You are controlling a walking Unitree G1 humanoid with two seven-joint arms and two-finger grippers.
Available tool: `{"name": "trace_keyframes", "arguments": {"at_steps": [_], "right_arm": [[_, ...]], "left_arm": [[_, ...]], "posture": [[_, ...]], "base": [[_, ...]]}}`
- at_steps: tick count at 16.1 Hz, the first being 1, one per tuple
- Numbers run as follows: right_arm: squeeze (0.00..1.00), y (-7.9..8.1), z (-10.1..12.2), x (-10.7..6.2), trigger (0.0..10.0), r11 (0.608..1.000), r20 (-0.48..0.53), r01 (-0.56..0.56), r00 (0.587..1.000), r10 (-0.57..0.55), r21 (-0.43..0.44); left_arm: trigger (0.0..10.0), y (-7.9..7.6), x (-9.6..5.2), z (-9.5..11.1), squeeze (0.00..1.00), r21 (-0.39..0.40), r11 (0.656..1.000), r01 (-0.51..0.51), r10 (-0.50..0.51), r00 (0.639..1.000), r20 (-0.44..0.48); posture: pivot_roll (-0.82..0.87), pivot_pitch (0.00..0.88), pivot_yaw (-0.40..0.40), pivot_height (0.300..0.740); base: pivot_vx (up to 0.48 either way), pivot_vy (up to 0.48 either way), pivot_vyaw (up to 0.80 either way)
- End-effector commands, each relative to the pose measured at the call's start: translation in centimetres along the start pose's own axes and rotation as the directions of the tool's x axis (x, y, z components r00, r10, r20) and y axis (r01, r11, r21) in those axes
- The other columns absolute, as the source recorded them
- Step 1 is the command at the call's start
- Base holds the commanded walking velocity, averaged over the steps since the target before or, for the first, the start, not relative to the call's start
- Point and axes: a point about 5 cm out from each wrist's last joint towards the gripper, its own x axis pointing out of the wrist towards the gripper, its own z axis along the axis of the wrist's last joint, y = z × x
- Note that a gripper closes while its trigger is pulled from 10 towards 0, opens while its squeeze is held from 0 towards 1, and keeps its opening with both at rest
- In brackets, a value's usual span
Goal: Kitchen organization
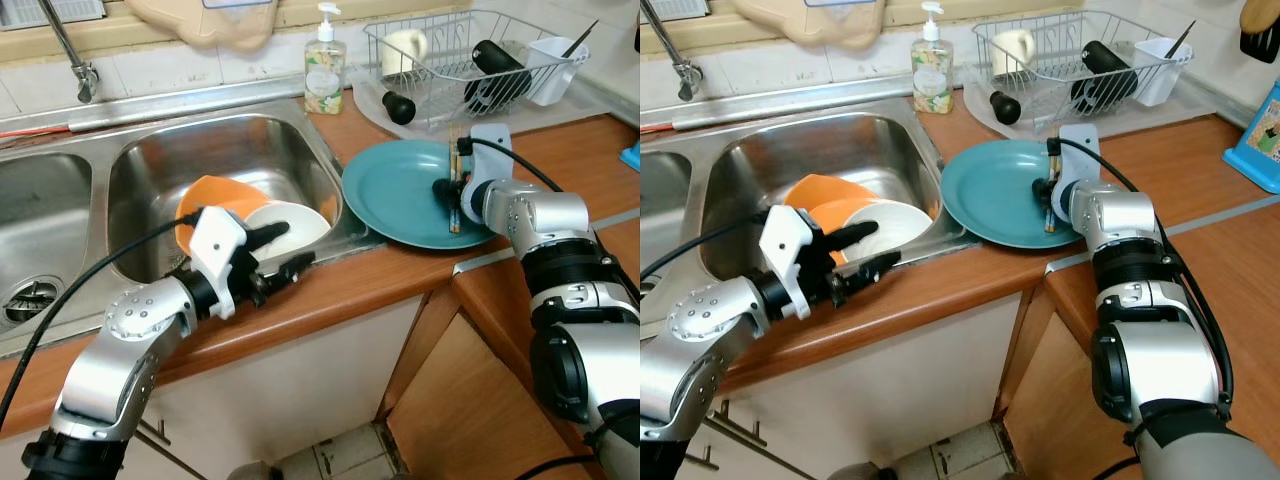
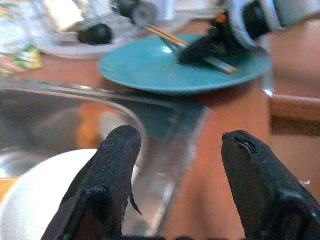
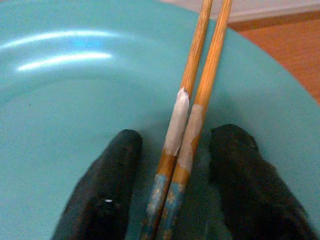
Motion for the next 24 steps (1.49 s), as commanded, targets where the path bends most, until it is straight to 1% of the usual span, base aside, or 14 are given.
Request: {"name": "trace_keyframes", "arguments": {"at_steps": [1,2,3,4,12,15,17,18,19,20,21,22,23,24], "right_arm": [[0.00,0.3,0.6,-0.1,1.1,1.000,0.005,-0.012,1.000,0.012,-0.001],[0.00,0.4,0.5,0.0,0.0,1.000,0.000,-0.016,1.000,0.016,-0.001],[0.00,0.4,0.3,0.1,0.0,1.000,-0.015,-0.020,1.000,0.020,0.000],[0.00,0.4,0.2,0.1,0.0,1.000,-0.022,-0.021,1.000,0.021,0.000],[0.00,0.3,-0.2,0.3,0.0,0.999,-0.030,-0.029,0.999,0.030,0.025],[0.00,0.3,-0.3,0.3,0.0,0.998,-0.024,-0.041,0.999,0.042,0.050],[0.00,0.3,0.3,0.1,0.0,0.992,0.040,-0.083,0.996,0.080,0.098],[0.00,0.4,1.0,-0.2,0.0,0.986,0.104,-0.121,0.988,0.110,0.111],[0.00,0.5,1.5,-0.5,0.0,0.981,0.146,-0.154,0.980,0.137,0.115],[0.00,0.7,2.2,-1.0,0.0,0.971,0.226,-0.214,0.956,0.187,0.103],[0.00,1.0,2.3,-1.5,0.0,0.966,0.246,-0.245,0.944,0.218,0.082],[0.00,1.3,2.5,-2.0,0.0,0.956,0.289,-0.287,0.922,0.257,0.066],[0.00,1.9,2.6,-2.9,0.0,0.933,0.349,-0.359,0.878,0.328,0.028],[0.00,2.6,2.6,-4.5,0.0,0.890,0.413,-0.456,0.813,0.411,0.014]], "left_arm": [[10.0,-0.4,-0.1,0.1,0.00,-0.002,0.999,0.036,-0.036,0.999,-0.007],[10.0,-0.9,-0.1,0.1,0.00,-0.010,0.997,0.071,-0.071,0.997,-0.017],[10.0,-1.5,-0.2,-0.1,0.00,-0.017,0.994,0.112,-0.113,0.993,-0.036],[10.0,-1.6,-0.3,-0.1,0.00,-0.020,0.993,0.115,-0.116,0.993,-0.039],[10.0,-1.6,-0.3,-0.1,0.00,-0.029,0.992,0.122,-0.124,0.991,-0.054],[10.0,-1.5,-0.3,-0.3,0.00,-0.025,0.992,0.121,-0.123,0.990,-0.064],[10.0,-1.1,-0.3,-0.1,0.00,-0.018,0.995,0.103,-0.104,0.993,-0.060],[10.0,-0.8,-0.2,0.0,0.00,-0.009,0.997,0.080,-0.080,0.995,-0.053],[10.0,-0.6,-0.1,0.1,0.00,-0.006,0.998,0.063,-0.063,0.997,-0.047],[10.0,-0.3,0.0,0.1,0.00,-0.004,0.999,0.045,-0.045,0.998,-0.040],[10.0,-0.3,0.1,0.2,0.00,-0.010,0.999,0.040,-0.040,0.999,-0.031],[10.0,-0.3,0.2,0.3,0.00,-0.015,0.999,0.037,-0.037,0.999,-0.024],[10.0,-0.2,0.3,0.5,0.00,-0.030,0.999,0.033,-0.033,0.999,-0.007],[10.0,-0.2,0.5,0.7,0.00,-0.038,0.999,0.031,-0.031,0.999,0.008]], "posture": [[-0.07,0.000,0.031,0.740],[-0.07,0.000,0.030,0.740],[-0.07,0.000,0.030,0.740],[-0.07,0.000,0.031,0.740],[-0.07,0.000,0.033,0.740],[-0.07,0.000,0.037,0.740],[-0.06,0.000,0.040,0.740],[-0.06,0.000,0.042,0.740],[-0.06,0.000,0.044,0.740],[-0.06,0.000,0.043,0.740],[-0.06,0.000,0.043,0.740],[-0.06,0.000,0.044,0.740],[-0.06,0.000,0.044,0.740],[-0.06,0.000,0.043,0.740]], "base": [[0.000,0.000,0.00],[0.000,0.000,0.00],[0.000,0.000,0.00],[0.000,0.000,0.00],[0.000,0.000,0.00],[0.000,0.000,0.00],[0.000,0.000,0.00],[0.000,0.000,0.00],[0.000,0.000,0.00],[0.000,0.000,0.00],[0.000,0.000,0.00],[0.000,0.000,0.00],[0.000,0.000,0.00],[0.000,0.000,0.00]]}}
